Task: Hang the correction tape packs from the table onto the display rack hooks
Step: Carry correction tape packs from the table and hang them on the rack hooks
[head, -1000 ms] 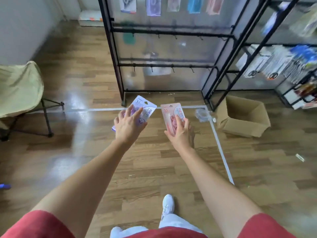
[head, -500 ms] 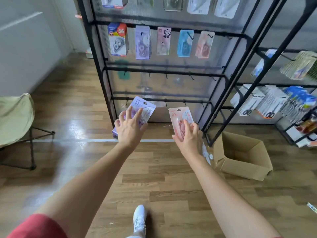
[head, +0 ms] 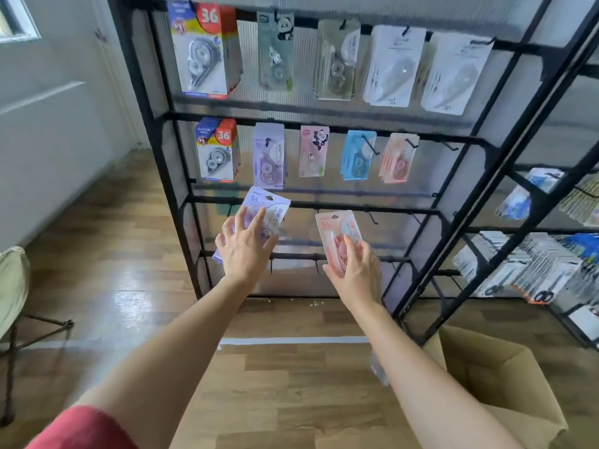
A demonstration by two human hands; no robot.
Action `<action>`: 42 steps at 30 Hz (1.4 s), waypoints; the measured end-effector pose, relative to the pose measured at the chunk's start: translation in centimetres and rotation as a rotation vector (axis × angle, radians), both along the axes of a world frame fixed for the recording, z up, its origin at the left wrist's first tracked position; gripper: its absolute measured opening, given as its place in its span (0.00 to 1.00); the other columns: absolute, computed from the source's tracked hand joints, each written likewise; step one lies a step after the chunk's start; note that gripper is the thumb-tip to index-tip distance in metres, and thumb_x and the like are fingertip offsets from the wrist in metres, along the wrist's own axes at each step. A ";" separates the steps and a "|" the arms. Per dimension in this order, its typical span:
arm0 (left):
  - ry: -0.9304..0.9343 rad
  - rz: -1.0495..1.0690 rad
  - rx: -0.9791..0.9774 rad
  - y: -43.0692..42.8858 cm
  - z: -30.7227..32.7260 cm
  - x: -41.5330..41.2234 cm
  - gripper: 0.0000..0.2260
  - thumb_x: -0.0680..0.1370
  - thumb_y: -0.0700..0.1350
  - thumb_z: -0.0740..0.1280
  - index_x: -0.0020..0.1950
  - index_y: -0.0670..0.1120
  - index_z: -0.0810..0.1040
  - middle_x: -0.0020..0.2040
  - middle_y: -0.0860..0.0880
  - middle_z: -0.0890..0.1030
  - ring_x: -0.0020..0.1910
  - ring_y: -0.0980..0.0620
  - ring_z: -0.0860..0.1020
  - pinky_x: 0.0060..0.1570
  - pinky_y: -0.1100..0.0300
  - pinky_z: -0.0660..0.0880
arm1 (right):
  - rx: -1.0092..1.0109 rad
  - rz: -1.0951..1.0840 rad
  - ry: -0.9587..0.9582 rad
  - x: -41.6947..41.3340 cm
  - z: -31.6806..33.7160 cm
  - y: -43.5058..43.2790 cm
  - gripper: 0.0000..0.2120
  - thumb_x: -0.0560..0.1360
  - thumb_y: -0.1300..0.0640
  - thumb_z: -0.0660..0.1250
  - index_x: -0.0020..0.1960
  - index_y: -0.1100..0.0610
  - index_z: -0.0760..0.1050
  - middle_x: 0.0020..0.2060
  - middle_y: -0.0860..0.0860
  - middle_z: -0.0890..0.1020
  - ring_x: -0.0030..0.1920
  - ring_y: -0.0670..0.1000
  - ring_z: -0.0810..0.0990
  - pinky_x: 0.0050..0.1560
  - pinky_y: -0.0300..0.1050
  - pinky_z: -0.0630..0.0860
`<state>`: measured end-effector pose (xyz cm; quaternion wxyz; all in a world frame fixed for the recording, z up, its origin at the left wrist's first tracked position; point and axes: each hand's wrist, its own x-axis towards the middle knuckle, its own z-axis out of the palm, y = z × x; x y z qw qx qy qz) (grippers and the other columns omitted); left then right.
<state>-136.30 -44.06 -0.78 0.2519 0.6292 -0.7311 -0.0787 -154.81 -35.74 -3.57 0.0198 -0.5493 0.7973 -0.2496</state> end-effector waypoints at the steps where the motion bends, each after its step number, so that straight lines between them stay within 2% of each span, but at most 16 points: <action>1: 0.013 0.007 0.007 -1.2 0.0 -0.3 0.26 0.78 0.57 0.63 0.75 0.58 0.61 0.77 0.49 0.57 0.73 0.43 0.56 0.67 0.47 0.57 | -0.001 0.008 -0.004 -0.3 0.0 -1.2 0.34 0.76 0.44 0.65 0.76 0.51 0.56 0.71 0.57 0.61 0.67 0.59 0.63 0.65 0.54 0.67; 13: 0.112 0.078 -0.034 -12.6 0.0 -3.4 0.26 0.78 0.56 0.64 0.75 0.59 0.61 0.77 0.48 0.57 0.73 0.42 0.56 0.67 0.47 0.57 | -0.181 0.111 -0.069 -3.6 -1.0 -13.9 0.35 0.72 0.50 0.73 0.74 0.58 0.63 0.69 0.62 0.65 0.67 0.64 0.65 0.65 0.59 0.67; 16: 0.130 0.100 -0.041 -15.1 0.3 -4.4 0.26 0.78 0.57 0.63 0.76 0.59 0.60 0.77 0.48 0.57 0.73 0.42 0.56 0.68 0.46 0.57 | -0.218 0.154 -0.072 -4.8 -1.2 -16.6 0.36 0.71 0.51 0.74 0.74 0.58 0.64 0.69 0.63 0.66 0.66 0.66 0.66 0.63 0.61 0.70; 18: 0.128 0.105 -0.057 -16.5 0.3 -5.1 0.26 0.79 0.58 0.63 0.76 0.59 0.59 0.77 0.48 0.57 0.73 0.42 0.56 0.68 0.46 0.57 | -0.265 0.178 -0.043 -5.7 -1.5 -18.3 0.37 0.70 0.51 0.75 0.73 0.58 0.65 0.67 0.64 0.68 0.63 0.66 0.70 0.59 0.63 0.73; 21: 0.134 0.110 -0.080 -18.1 0.0 -5.5 0.27 0.79 0.58 0.62 0.76 0.60 0.59 0.78 0.48 0.56 0.73 0.42 0.56 0.67 0.46 0.58 | -0.299 0.222 -0.018 -6.6 -1.9 -20.3 0.38 0.69 0.49 0.75 0.73 0.53 0.59 0.67 0.63 0.69 0.63 0.65 0.71 0.58 0.62 0.75; 23: 0.134 0.116 -0.096 -18.8 -0.5 -5.6 0.27 0.78 0.58 0.62 0.76 0.60 0.58 0.77 0.48 0.56 0.73 0.42 0.56 0.66 0.46 0.59 | -0.324 0.233 -0.022 -6.9 -2.2 -21.3 0.39 0.69 0.50 0.75 0.73 0.52 0.58 0.67 0.63 0.69 0.63 0.65 0.71 0.58 0.62 0.75; 28: 0.112 0.100 -0.097 -19.8 -1.7 -6.0 0.28 0.78 0.60 0.62 0.76 0.60 0.58 0.78 0.47 0.56 0.74 0.41 0.56 0.66 0.43 0.60 | -0.335 0.250 -0.045 -7.2 -3.3 -23.2 0.37 0.68 0.52 0.77 0.72 0.60 0.66 0.66 0.64 0.70 0.63 0.65 0.72 0.58 0.63 0.75; 32: 0.151 0.102 -0.095 -20.9 -2.1 -6.8 0.29 0.76 0.57 0.67 0.75 0.60 0.61 0.76 0.45 0.59 0.72 0.40 0.58 0.62 0.42 0.64 | -0.358 0.236 -0.049 -7.4 -3.8 -24.0 0.36 0.67 0.53 0.78 0.70 0.61 0.68 0.64 0.65 0.72 0.60 0.65 0.74 0.58 0.61 0.74; 36: 0.151 0.114 -0.016 -23.0 -1.9 -8.1 0.31 0.77 0.57 0.66 0.76 0.61 0.57 0.77 0.46 0.53 0.72 0.40 0.56 0.63 0.42 0.64 | -0.371 0.223 -0.048 -7.9 -4.1 -24.4 0.37 0.67 0.52 0.77 0.70 0.58 0.64 0.64 0.64 0.72 0.60 0.65 0.74 0.57 0.61 0.76; 42: 0.186 0.135 0.014 -25.7 -1.7 -9.9 0.31 0.77 0.55 0.66 0.77 0.60 0.55 0.78 0.45 0.50 0.73 0.39 0.54 0.65 0.40 0.62 | -0.341 0.204 -0.059 -9.1 -4.6 -24.9 0.37 0.69 0.49 0.76 0.71 0.55 0.61 0.66 0.62 0.71 0.62 0.62 0.73 0.57 0.62 0.77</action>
